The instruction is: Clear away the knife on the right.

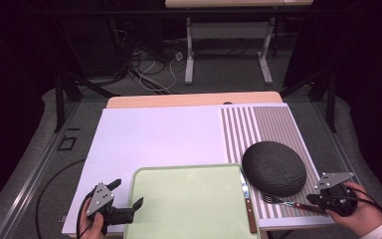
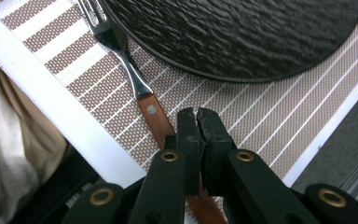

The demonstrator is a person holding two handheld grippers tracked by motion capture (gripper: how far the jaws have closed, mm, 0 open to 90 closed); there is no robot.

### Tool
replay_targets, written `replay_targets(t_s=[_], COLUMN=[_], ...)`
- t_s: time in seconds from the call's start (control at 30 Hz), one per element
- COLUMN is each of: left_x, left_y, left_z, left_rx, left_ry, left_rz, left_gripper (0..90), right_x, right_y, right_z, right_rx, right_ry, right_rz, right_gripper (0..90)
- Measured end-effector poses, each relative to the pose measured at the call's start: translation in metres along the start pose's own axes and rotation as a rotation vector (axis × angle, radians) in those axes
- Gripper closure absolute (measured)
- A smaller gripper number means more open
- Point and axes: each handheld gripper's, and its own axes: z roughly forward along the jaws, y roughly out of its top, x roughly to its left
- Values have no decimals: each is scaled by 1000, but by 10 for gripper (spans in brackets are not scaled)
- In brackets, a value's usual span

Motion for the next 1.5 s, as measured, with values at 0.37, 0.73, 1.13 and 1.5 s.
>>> replay_targets(t_s=[0.37,0.73,1.13,1.5], left_x=[0,0,0,0], left_y=[0,0,0,0], left_z=[0,0,0,0], left_rx=[0,0,-1,1], left_ry=[2,-1,-2,-2], left_rz=[2,-4,-4,-4], left_gripper=[27,28,27,27], right_x=[2,6,11,14], right_y=[20,31,34,34], right_z=[-1,7,14,15], right_rx=[57,102,122,121], right_ry=[23,42,29,32], right_rz=[-230,-341,-411,-414], right_gripper=[828,738,511,375])
